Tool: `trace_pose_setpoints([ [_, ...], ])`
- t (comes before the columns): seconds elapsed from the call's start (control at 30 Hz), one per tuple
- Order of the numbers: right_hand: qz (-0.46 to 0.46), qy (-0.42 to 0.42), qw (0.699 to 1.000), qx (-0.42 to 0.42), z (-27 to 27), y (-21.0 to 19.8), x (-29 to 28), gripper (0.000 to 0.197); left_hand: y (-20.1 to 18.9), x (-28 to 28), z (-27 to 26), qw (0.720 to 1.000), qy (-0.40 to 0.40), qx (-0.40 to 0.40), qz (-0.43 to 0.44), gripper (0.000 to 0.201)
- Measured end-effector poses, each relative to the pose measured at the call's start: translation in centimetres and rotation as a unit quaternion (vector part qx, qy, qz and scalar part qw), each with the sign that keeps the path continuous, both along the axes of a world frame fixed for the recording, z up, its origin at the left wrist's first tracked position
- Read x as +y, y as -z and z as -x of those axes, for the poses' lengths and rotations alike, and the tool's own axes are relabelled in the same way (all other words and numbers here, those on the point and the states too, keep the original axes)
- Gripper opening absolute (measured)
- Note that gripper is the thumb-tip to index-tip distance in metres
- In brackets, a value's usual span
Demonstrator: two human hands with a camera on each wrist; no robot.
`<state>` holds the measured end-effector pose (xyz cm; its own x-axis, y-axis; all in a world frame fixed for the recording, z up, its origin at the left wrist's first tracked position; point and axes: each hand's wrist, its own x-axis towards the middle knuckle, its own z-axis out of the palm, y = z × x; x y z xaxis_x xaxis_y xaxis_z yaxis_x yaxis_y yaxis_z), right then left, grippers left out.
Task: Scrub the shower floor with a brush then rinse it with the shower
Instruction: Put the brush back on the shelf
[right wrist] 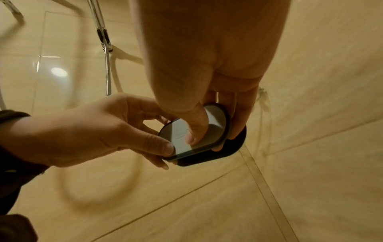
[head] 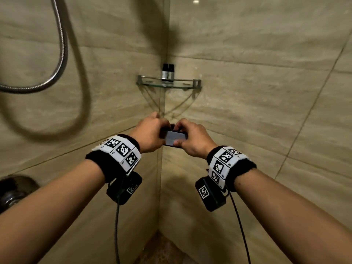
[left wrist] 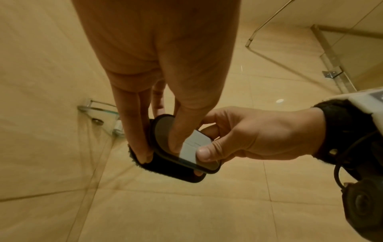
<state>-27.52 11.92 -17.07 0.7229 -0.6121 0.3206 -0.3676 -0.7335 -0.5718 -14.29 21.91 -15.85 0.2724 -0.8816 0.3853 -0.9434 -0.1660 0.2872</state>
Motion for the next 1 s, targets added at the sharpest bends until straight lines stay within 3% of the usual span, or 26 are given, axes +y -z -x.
trace_pose_setpoints([
  [0.27, 0.075, -0.006, 0.995, -0.068, -0.8, -4.7, -6.0, 0.03, -4.0, -4.8, 0.6, 0.984, -0.092, 0.007, 0.152, 0.039],
  [0.53, 0.106, -0.001, 0.984, -0.145, -6.0, -9.3, -12.2, 0.025, -8.5, -11.4, -5.0, 0.964, -0.112, 0.035, 0.239, 0.039],
  [0.8, 0.148, 0.013, 0.982, -0.117, -11.6, -13.2, -18.8, 0.024, -13.1, -18.2, -10.2, 0.975, -0.127, 0.002, 0.181, 0.035],
  [1.0, 0.127, -0.008, 0.989, -0.075, -13.8, -12.0, -21.8, 0.023, -12.3, -20.6, -11.5, 0.99, -0.106, 0.025, 0.094, 0.049],
])
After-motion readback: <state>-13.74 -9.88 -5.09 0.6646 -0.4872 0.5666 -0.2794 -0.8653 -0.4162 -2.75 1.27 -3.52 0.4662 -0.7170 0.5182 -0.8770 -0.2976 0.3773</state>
